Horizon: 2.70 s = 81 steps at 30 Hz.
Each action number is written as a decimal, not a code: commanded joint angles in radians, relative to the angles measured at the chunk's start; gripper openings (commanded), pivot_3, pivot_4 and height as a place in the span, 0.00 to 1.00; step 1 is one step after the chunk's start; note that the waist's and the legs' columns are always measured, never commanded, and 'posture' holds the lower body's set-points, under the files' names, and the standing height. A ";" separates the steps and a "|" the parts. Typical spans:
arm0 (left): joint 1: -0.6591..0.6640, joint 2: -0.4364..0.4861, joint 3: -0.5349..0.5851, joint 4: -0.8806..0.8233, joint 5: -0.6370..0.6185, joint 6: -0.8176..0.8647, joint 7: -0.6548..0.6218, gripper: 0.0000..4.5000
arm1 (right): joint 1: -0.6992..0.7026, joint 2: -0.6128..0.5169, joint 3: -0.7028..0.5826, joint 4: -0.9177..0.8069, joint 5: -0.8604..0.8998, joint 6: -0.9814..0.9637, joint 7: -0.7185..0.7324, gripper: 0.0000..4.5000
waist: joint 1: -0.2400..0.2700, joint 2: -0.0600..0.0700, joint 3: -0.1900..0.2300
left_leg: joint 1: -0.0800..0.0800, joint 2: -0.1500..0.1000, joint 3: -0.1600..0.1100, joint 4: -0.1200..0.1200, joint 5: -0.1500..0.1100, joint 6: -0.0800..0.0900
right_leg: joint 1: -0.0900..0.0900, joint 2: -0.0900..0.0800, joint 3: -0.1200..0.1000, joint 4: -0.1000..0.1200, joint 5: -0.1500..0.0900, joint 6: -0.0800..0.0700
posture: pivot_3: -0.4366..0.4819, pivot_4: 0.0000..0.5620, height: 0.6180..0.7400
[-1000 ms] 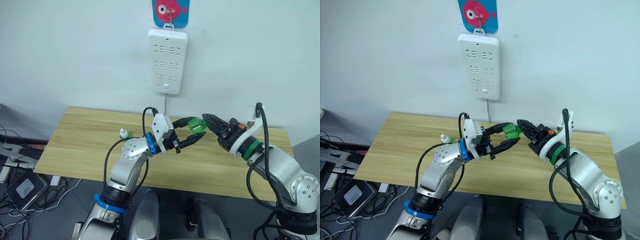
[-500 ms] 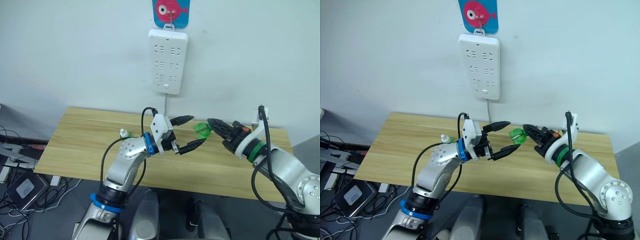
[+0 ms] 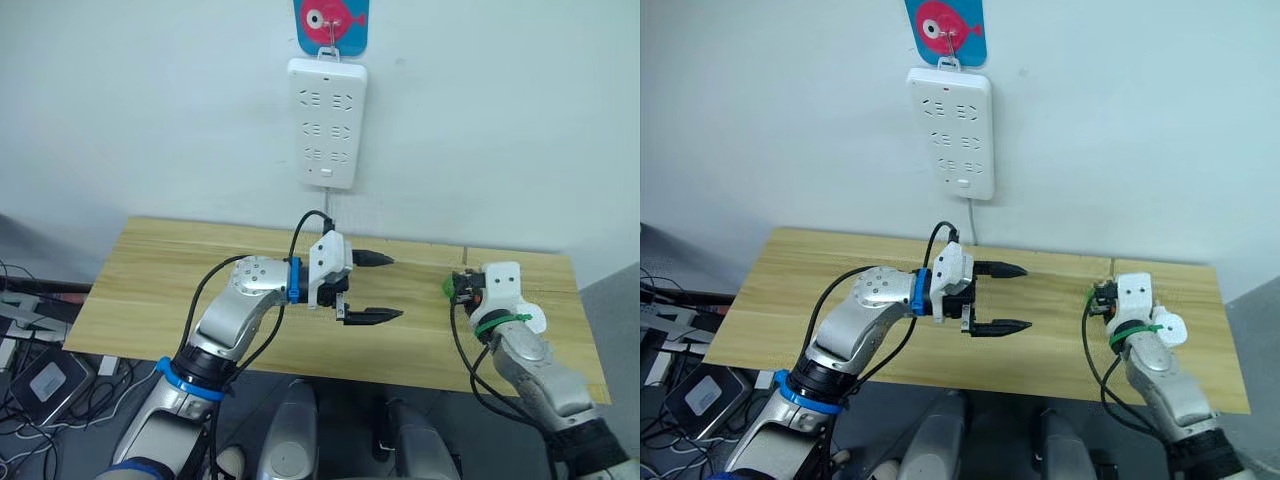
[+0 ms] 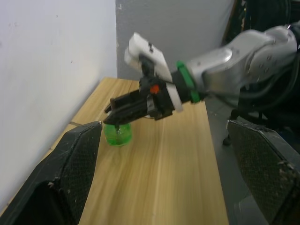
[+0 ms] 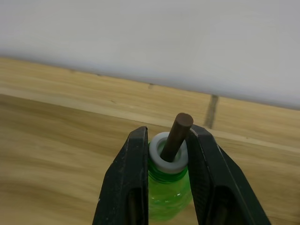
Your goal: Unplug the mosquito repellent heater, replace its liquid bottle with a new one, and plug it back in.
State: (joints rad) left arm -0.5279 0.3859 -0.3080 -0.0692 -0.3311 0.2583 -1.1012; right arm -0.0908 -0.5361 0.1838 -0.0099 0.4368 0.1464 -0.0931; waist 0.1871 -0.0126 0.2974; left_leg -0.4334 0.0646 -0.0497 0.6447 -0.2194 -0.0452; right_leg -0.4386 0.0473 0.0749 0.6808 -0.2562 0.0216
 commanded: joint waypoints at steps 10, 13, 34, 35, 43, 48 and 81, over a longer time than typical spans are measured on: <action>0.001 -0.006 0.027 -0.028 -0.006 0.021 0.035 1.00 | 0.017 0.101 -0.160 0.113 -0.196 -0.166 0.147 0.47 | -0.004 0.002 0.004 | 0.000 0.000 0.000 0.000 0.000 0.000 | 0.000 0.000 0.001 0.000 0.000 0.000 | 0.83 0.61 1.00; 0.055 -0.006 0.058 -0.044 -0.013 0.036 0.084 1.00 | 0.047 0.090 -0.189 0.000 -0.199 -0.129 0.177 0.69 | -0.008 0.003 0.005 | 0.000 0.000 0.000 0.000 0.000 0.000 | 0.000 0.000 0.001 0.000 0.000 0.000 | 0.83 0.62 1.00; 0.662 -0.248 0.424 0.155 0.304 -0.424 0.959 1.00 | -0.259 -0.196 -0.045 -0.499 0.207 0.544 0.829 0.99 | 0.005 0.000 0.020 | 0.000 -0.003 0.001 0.000 0.000 -0.001 | 0.002 -0.006 -0.001 -0.003 -0.001 0.003 | 0.93 0.60 1.00; 0.634 -0.245 0.434 0.199 0.309 -0.447 0.978 1.00 | -0.271 -0.196 -0.044 -0.492 0.203 0.548 0.838 0.99 | 0.013 0.000 0.020 | -0.001 -0.003 0.001 -0.001 0.000 -0.001 | 0.002 -0.007 -0.001 -0.003 -0.001 0.003 | 0.94 0.60 1.00; 0.412 -0.235 0.462 0.565 0.258 -0.586 0.936 1.00 | -0.337 -0.179 -0.063 -0.486 0.210 0.624 0.827 0.99 | 0.059 0.000 0.020 | -0.001 -0.003 0.000 -0.002 0.000 -0.001 | 0.001 -0.006 -0.003 -0.002 -0.002 0.003 | 0.92 0.59 1.00; 0.245 -0.240 0.494 0.805 0.180 -0.625 0.841 1.00 | -0.338 -0.194 -0.076 -0.506 0.200 0.650 0.823 0.99 | 0.077 0.000 0.020 | -0.001 -0.003 0.000 -0.001 0.000 -0.001 | 0.001 -0.006 -0.003 -0.002 -0.002 0.003 | 0.88 0.58 1.00; 0.103 0.054 0.150 0.332 0.035 -0.344 -0.042 0.49 | -0.215 -0.107 -0.038 -0.514 0.098 0.545 0.794 1.00 | 0.092 -0.001 0.020 | -0.001 -0.002 -0.001 -0.002 0.002 -0.004 | 0.001 -0.004 -0.004 -0.001 0.001 -0.001 | 0.89 0.52 1.00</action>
State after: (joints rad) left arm -0.4260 0.4114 -0.1412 0.3427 -0.2442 -0.1544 -1.0488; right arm -0.3052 -0.6516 0.1409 -0.5156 0.5524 0.7323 0.6895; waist 0.2790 -0.0134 0.3173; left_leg -0.4343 0.0636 -0.0505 0.6432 -0.2177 -0.0492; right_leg -0.4375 0.0447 0.0706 0.6796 -0.2569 0.0231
